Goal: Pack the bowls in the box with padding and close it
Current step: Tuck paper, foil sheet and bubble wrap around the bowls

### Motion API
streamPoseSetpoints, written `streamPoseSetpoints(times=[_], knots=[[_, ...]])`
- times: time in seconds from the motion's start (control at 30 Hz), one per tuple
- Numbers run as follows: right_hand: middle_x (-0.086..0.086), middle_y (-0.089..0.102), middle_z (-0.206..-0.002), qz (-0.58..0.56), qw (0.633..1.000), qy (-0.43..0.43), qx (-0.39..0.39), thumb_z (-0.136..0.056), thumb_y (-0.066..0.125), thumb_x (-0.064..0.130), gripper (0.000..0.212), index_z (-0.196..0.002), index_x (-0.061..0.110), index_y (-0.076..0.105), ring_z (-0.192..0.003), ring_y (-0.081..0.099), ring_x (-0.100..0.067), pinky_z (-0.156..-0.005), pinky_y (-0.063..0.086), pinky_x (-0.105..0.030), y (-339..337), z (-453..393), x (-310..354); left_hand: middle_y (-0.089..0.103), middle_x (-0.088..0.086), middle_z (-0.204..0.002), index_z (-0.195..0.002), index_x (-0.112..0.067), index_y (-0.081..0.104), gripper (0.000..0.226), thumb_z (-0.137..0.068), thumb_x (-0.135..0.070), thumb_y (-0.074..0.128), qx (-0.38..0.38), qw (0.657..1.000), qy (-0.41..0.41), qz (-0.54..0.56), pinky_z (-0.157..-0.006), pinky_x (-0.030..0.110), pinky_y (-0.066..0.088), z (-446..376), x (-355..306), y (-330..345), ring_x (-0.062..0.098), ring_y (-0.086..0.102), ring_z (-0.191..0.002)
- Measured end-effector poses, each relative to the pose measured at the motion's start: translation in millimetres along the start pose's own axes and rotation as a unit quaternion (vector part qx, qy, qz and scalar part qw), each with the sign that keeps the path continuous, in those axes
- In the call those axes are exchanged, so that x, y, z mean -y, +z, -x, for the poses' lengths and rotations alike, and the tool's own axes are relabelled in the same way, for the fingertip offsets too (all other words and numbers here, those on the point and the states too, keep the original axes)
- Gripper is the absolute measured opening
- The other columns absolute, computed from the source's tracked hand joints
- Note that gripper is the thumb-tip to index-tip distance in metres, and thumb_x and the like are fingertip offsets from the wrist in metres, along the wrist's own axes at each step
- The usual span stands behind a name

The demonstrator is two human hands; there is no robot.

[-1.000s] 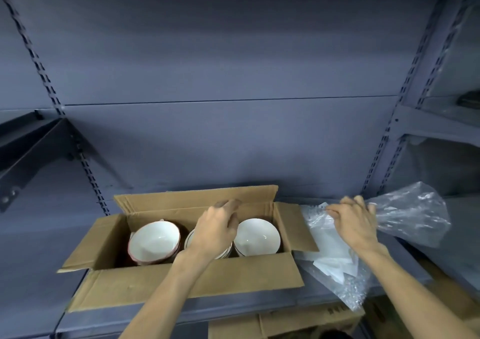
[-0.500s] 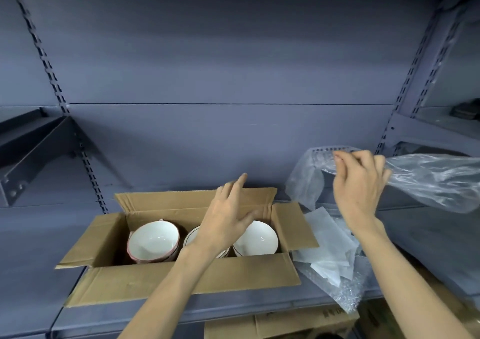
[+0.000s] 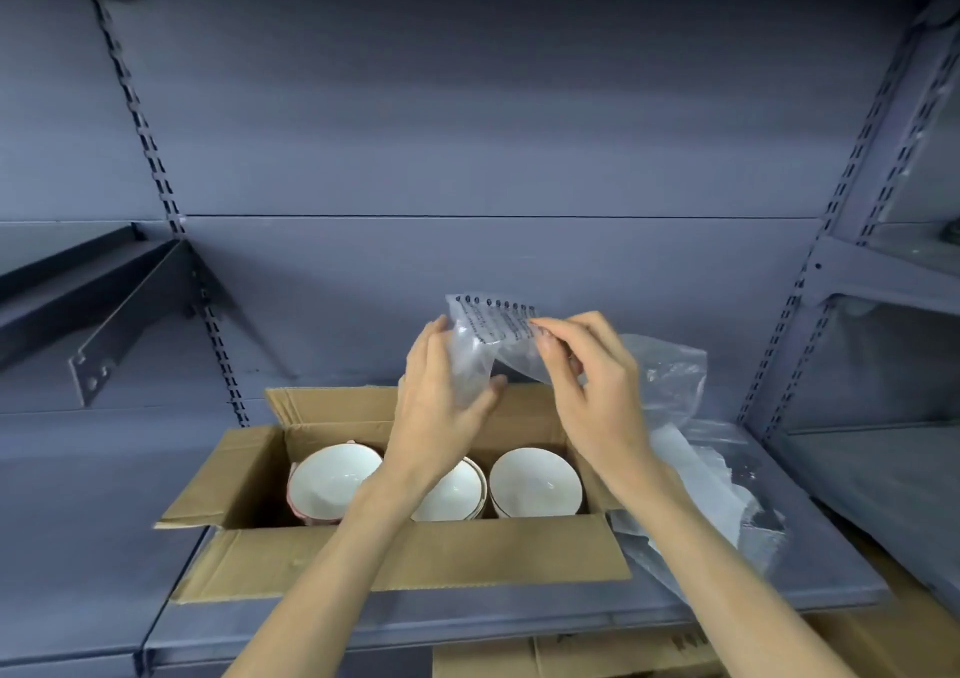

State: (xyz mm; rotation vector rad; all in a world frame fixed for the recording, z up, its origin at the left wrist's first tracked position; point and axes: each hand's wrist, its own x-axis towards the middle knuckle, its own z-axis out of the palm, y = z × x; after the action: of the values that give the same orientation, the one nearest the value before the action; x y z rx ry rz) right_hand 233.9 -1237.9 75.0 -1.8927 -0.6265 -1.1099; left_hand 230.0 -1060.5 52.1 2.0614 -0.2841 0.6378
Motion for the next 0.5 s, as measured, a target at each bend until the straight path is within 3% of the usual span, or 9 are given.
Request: streamPoseSetpoints(times=[0.07, 0.13, 0.17, 0.23, 0.33, 0.43, 0.5], knots=[[0.0, 0.06, -0.094, 0.061, 0.997, -0.032, 0.019, -0.103, 0.058, 0.011, 0.022, -0.12, 0.007, 0.073, -0.086, 0.056, -0.02, -0.077, 0.047, -0.031, 6, 4, -4, 0.063, -0.013, -0.126, -0.128, -0.028, 0.048, 0.038, -0.095, -0.018, 0.061, -0.062, 0.998, -0.007, 0.011, -0.091, 0.034, 0.05, 0, 10, -12, 0.015, 0.058, -0.118], [-0.004, 0.058, -0.091, 0.143, 0.984, -0.086, 0.056, -0.105, 0.055, 0.022, 0.031, -0.129, 0.008, 0.069, -0.085, 0.05, -0.025, -0.079, 0.044, -0.037, 11, 10, -9, 0.064, -0.016, -0.085, -0.103, -0.032, 0.043, 0.037, -0.086, 0.001, 0.048, -0.093, 0.995, -0.018, 0.013, -0.06, 0.029, 0.042, -1, 24, -26, 0.009, 0.061, -0.078], [-0.004, 0.056, -0.09, 0.18, 0.974, -0.109, 0.087, -0.104, 0.055, 0.032, 0.038, -0.133, 0.01, 0.067, -0.084, 0.047, -0.025, -0.078, 0.042, -0.038, 14, 13, -12, 0.062, -0.013, -0.08, -0.1, -0.031, 0.039, 0.041, -0.084, 0.006, 0.046, -0.09, 0.996, -0.025, 0.009, -0.056, 0.029, 0.039, -2, 33, -34, 0.01, 0.058, -0.073], [-0.003, 0.052, -0.092, 0.251, 0.947, -0.126, 0.155, -0.097, 0.065, 0.04, 0.048, -0.139, 0.016, 0.063, -0.085, 0.045, -0.024, -0.076, 0.038, -0.039, 22, 23, -19, 0.06, -0.007, -0.091, -0.105, -0.03, 0.037, 0.043, -0.085, 0.006, 0.047, -0.053, 0.998, -0.02, -0.03, -0.061, 0.034, 0.043, -2, 50, -48, 0.01, 0.057, -0.075], [-0.004, 0.05, -0.096, 0.349, 0.911, -0.081, 0.204, -0.079, 0.072, 0.001, 0.052, -0.128, 0.017, 0.068, -0.088, 0.047, -0.027, -0.074, 0.035, -0.041, 38, 43, -35, 0.049, -0.003, -0.108, -0.112, -0.023, 0.038, 0.045, -0.077, -0.013, 0.065, 0.046, 0.987, 0.016, -0.15, -0.074, 0.036, 0.045, 3, 81, -69, 0.017, 0.051, -0.091], [-0.009, 0.06, -0.109, 0.416, 0.884, -0.054, 0.205, -0.068, 0.071, -0.007, 0.036, -0.097, 0.014, 0.073, -0.102, 0.055, -0.035, -0.083, 0.036, -0.046, 45, 56, -54, 0.036, -0.004, -0.093, -0.095, -0.025, 0.029, 0.038, -0.069, -0.036, 0.056, 0.141, 0.944, 0.05, -0.294, -0.068, 0.033, 0.031, 10, 110, -87, 0.018, 0.034, -0.08], [-0.008, 0.066, -0.108, 0.423, 0.874, -0.08, 0.225, -0.067, 0.077, -0.003, 0.034, -0.096, 0.014, 0.07, -0.106, 0.06, -0.034, -0.09, 0.038, -0.048, 48, 63, -65, 0.035, -0.002, -0.088, -0.088, -0.019, 0.032, 0.027, -0.072, -0.038, 0.043, 0.157, 0.93, 0.075, -0.324, -0.074, 0.035, 0.03, 10, 126, -98, 0.02, 0.032, -0.078]])
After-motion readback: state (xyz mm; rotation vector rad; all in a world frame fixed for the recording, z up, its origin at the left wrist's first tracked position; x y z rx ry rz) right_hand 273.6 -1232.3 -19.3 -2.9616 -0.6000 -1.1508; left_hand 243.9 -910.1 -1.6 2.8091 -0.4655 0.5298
